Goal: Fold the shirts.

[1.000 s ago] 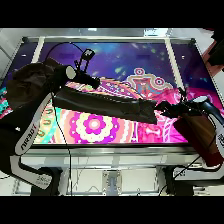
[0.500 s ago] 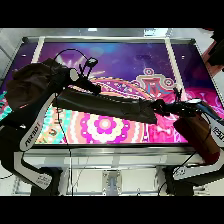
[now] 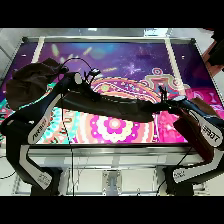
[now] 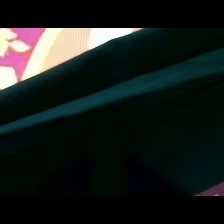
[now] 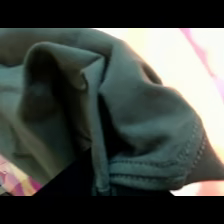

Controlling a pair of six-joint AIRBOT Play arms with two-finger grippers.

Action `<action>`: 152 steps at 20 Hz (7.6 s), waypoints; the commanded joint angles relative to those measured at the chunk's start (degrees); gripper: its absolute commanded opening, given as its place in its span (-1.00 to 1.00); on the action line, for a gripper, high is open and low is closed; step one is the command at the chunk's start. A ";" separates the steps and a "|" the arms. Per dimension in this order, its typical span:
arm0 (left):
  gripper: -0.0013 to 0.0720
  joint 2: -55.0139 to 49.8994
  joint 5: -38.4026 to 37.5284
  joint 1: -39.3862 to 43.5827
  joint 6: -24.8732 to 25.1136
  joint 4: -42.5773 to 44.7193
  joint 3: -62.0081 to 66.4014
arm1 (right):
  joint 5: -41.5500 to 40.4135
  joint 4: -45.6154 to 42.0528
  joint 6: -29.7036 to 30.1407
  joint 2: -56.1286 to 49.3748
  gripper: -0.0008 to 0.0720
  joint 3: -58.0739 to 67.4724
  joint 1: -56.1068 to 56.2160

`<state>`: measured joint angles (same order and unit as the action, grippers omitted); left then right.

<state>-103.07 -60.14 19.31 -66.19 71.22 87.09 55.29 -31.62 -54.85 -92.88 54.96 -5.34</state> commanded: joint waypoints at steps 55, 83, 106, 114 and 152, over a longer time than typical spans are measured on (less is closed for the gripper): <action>-0.94 -0.96 -17.38 -11.96 -26.73 27.28 25.09 | -31.04 4.74 -21.86 -12.68 0.43 45.13 35.50; -0.94 -0.96 -15.85 -11.93 -26.27 25.64 25.09 | 1.40 8.02 -34.51 -29.88 -0.89 43.04 27.15; -0.94 -0.96 -16.83 -11.72 -25.05 16.35 25.09 | 47.23 -30.95 -36.74 21.27 -0.91 43.06 -33.73; -0.94 -0.96 -19.69 -11.69 -21.99 6.34 25.09 | 49.77 -50.40 -36.89 25.40 -0.92 42.93 -40.89; -0.94 -0.98 -20.74 -11.69 -21.81 -15.91 25.09 | -7.67 -57.79 -9.77 23.58 0.52 17.25 17.86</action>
<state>-104.05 -81.41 7.64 -88.09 55.55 112.12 49.34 -84.93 -64.88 -69.25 72.69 10.85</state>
